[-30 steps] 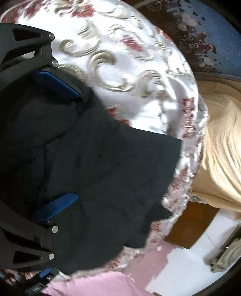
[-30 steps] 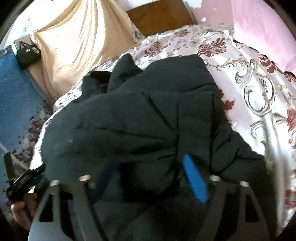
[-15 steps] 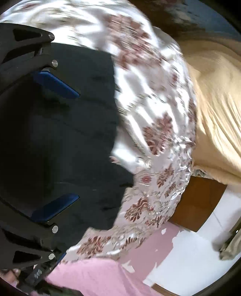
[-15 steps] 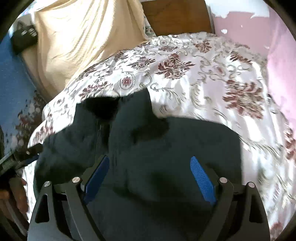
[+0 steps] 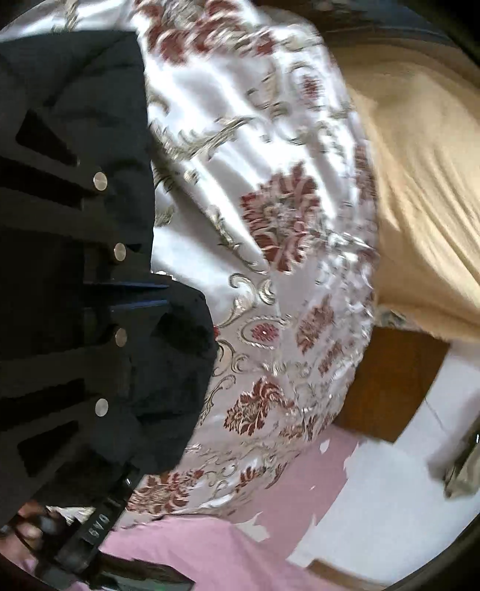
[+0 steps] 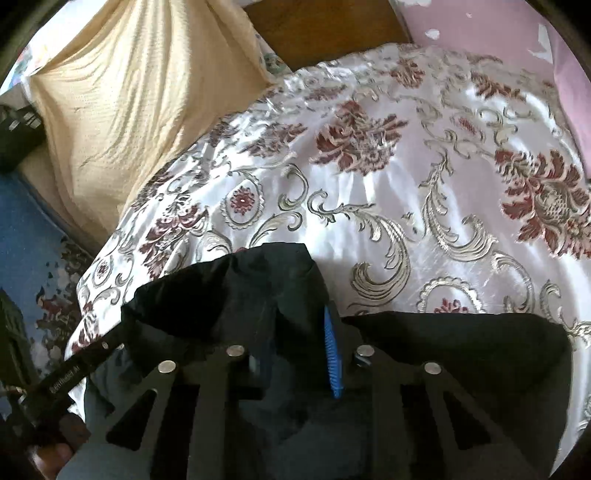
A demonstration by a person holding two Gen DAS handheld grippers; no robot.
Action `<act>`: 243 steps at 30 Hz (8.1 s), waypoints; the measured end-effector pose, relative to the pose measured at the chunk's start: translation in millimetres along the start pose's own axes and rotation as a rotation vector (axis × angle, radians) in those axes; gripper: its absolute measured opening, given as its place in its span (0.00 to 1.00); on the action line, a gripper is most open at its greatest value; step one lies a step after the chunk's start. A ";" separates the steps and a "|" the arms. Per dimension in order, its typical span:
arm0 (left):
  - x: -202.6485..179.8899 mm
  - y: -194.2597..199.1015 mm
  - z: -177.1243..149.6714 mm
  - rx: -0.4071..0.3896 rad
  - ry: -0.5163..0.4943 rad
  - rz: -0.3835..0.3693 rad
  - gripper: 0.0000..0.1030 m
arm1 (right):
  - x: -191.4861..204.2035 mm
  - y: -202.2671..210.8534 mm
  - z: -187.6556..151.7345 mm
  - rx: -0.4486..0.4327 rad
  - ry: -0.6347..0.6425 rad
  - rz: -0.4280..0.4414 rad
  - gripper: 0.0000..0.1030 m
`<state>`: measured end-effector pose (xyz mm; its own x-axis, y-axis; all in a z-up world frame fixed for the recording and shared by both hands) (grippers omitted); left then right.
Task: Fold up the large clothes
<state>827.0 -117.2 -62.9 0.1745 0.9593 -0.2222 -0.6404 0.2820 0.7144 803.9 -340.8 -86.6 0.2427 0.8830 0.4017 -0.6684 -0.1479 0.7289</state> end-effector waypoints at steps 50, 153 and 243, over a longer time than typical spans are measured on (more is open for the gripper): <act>46.9 116.4 -180.7 -0.009 0.060 0.019 0.03 | -68.8 141.3 -164.0 -0.106 0.315 -0.035 0.04; -42.5 383.9 -211.5 -0.281 -0.162 0.080 0.99 | -13.7 367.7 -199.3 -0.246 0.317 0.164 0.82; -10.4 395.0 -456.8 0.098 -0.699 0.439 0.34 | -139.8 383.6 -446.3 0.371 0.904 -0.356 0.98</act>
<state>230.6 -23.9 -81.5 0.3692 0.7634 0.5300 -0.6960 -0.1508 0.7021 199.8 -322.2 -110.5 -0.3364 0.8842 -0.3239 -0.3660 0.1942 0.9101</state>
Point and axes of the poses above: each gripper's, at about its wrist camera, not at the fingertips, and y roughly against the way its jaws point, x to its left, z to its top, the point moved 6 cm from there along -y, roughly the way its jaws point, and after that the axes turned 5 degrees about -y, right-handed, at the moved point
